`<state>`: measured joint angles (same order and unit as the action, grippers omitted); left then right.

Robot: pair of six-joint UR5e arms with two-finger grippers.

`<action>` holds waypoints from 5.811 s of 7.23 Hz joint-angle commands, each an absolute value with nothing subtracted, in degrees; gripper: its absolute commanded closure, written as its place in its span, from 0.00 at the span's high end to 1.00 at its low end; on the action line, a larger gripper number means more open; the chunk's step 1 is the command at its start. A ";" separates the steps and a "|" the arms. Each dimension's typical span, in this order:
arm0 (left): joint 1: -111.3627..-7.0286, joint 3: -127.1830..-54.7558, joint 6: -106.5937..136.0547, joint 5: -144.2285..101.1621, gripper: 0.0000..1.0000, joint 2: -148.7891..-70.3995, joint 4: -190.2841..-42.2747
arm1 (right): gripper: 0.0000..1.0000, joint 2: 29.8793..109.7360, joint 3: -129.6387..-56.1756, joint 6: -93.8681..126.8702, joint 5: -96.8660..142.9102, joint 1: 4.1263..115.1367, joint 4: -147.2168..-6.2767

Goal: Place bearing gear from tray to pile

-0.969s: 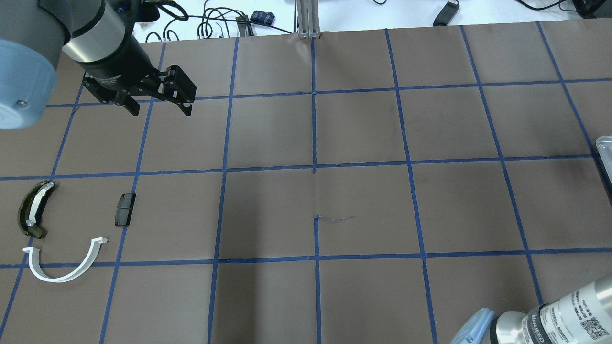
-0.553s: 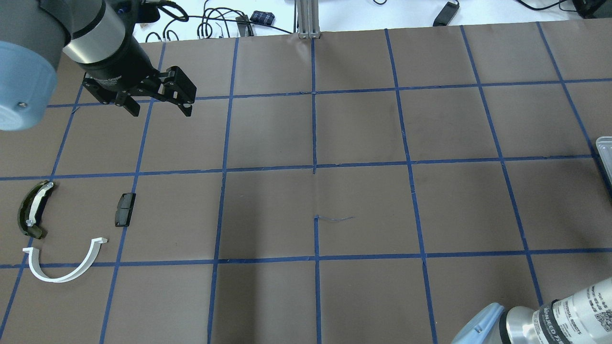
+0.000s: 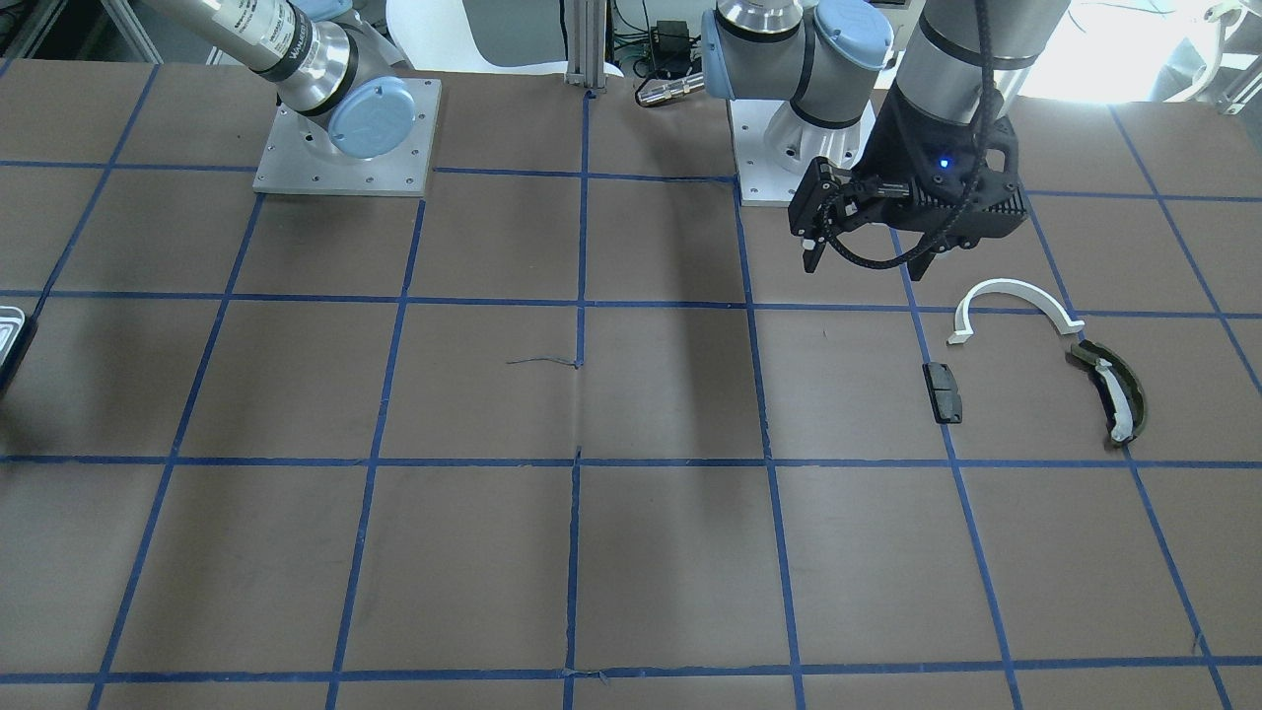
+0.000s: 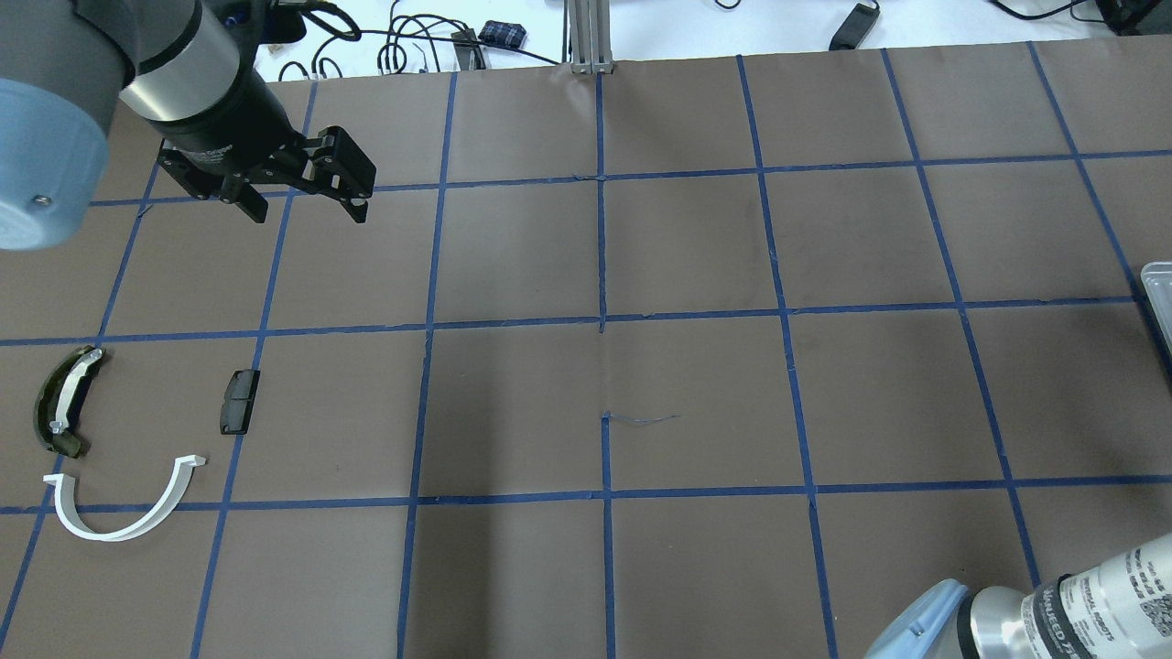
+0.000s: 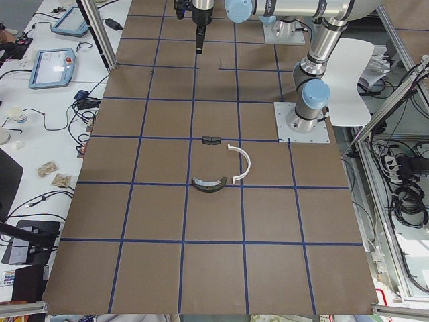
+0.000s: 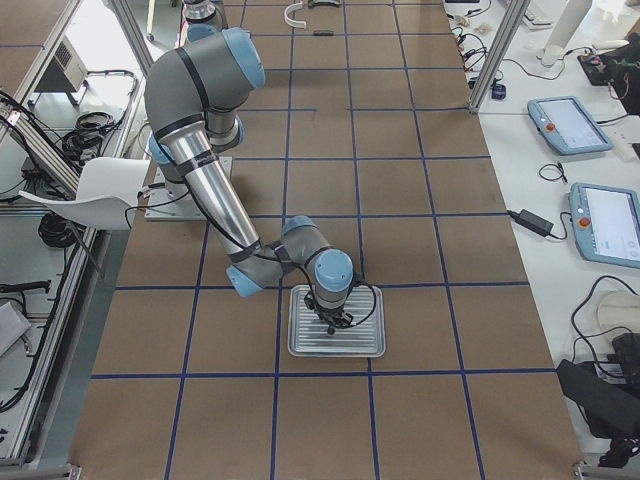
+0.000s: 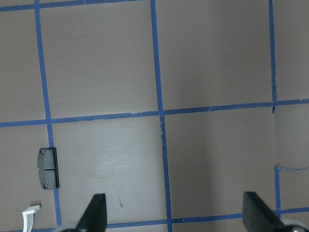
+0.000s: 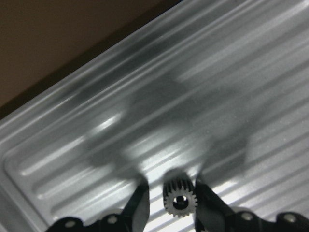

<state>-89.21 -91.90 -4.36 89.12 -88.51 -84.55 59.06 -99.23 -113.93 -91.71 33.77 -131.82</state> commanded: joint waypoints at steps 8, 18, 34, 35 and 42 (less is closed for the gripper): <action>-89.21 -91.76 -4.39 89.12 1.00 -88.51 -84.55 | 0.00 79.72 -100.55 -51.59 -87.19 72.36 -110.92; -87.90 -91.67 -5.71 89.03 1.00 -88.60 -84.55 | 0.00 61.81 -100.73 3.41 -82.71 111.61 -133.29; -109.51 -103.63 24.61 87.19 1.00 -116.44 -45.21 | 0.95 75.24 -95.37 -84.64 -92.28 43.37 -110.74; -109.51 -103.45 24.44 87.45 1.00 -117.06 -45.00 | 0.93 74.45 -94.40 -91.43 -92.37 41.16 -110.92; -109.77 -102.75 24.09 87.45 0.50 -119.53 -45.17 | 0.83 55.46 -87.53 -112.59 -89.91 33.31 -117.94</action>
<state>-109.62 -103.00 24.70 87.29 -119.44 -45.11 56.66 -87.24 -112.28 -90.07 33.60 -117.17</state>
